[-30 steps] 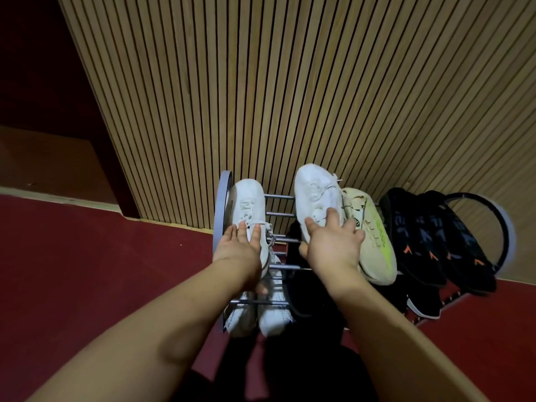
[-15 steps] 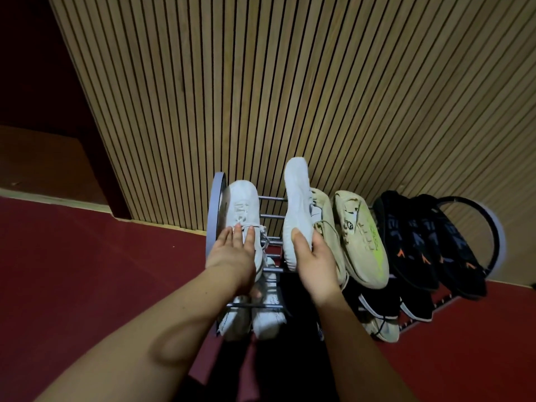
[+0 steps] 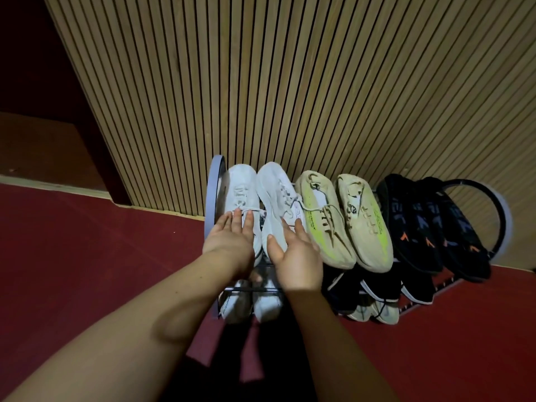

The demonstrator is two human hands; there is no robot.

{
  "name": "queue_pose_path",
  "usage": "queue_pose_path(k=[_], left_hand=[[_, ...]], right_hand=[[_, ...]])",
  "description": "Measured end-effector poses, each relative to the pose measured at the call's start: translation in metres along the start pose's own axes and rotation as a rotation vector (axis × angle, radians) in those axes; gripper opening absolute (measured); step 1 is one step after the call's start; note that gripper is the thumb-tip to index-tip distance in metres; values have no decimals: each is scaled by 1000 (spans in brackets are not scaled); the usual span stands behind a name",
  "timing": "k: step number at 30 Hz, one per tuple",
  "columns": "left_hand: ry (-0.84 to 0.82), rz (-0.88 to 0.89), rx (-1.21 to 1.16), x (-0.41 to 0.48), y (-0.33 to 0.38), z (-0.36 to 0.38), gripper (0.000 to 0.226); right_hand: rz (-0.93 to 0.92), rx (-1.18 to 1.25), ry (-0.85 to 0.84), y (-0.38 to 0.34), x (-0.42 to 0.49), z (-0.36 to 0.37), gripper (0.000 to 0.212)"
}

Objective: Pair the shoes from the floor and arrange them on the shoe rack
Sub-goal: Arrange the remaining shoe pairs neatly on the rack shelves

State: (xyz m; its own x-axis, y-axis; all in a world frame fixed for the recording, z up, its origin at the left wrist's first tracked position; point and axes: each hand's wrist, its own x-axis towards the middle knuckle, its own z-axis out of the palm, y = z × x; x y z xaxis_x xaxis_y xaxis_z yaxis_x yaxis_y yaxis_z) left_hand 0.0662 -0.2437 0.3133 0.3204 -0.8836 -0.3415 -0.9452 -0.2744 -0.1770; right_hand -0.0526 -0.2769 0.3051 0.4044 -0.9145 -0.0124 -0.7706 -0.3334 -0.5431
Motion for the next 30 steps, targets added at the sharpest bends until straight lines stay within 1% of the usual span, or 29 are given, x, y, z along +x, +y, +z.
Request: queue_pose_path(k=[3, 5, 7, 9, 12, 16, 20, 21, 24, 25, 27, 28, 29, 30], left_hand=[[-12, -9, -6, 1, -2, 0, 122], [-23, -3, -4, 1, -2, 0, 125], [-27, -1, 5, 0, -2, 0, 127], [-29, -6, 1, 0, -1, 0, 128], [-14, -10, 2, 2, -1, 1, 127], [5, 0, 30, 2, -2, 3, 125], [-2, 0, 35, 4, -2, 4, 124], [-3, -3, 36, 3, -2, 4, 124], [-1, -2, 42, 1, -1, 3, 125], [1, -1, 40, 0, -2, 3, 125], [1, -2, 33, -2, -1, 2, 126], [3, -4, 33, -3, -1, 1, 127], [3, -3, 36, -3, -1, 0, 127], [3, 0, 38, -3, -1, 0, 127]], right_hand=[[-33, -327, 26, -5, 7, -1, 51], [0, -453, -31, 2, 16, -5, 50], [31, -427, -120, 16, 21, -13, 53], [7, -331, -171, 25, 18, -16, 54], [-34, -271, -150, 18, 8, -8, 53], [-10, -295, -79, 5, 9, 9, 53], [21, -290, -48, -1, 14, 13, 52], [29, -249, -58, -1, 13, 13, 51], [54, -18, -122, -1, 10, 5, 50], [34, 15, -156, 1, 5, 1, 53], [-45, -26, -193, 10, -6, -8, 57], [-92, -68, -165, 16, -12, -13, 56], [-152, -120, -78, 21, -18, -18, 51], [-220, -194, 67, 26, -22, -22, 45]])
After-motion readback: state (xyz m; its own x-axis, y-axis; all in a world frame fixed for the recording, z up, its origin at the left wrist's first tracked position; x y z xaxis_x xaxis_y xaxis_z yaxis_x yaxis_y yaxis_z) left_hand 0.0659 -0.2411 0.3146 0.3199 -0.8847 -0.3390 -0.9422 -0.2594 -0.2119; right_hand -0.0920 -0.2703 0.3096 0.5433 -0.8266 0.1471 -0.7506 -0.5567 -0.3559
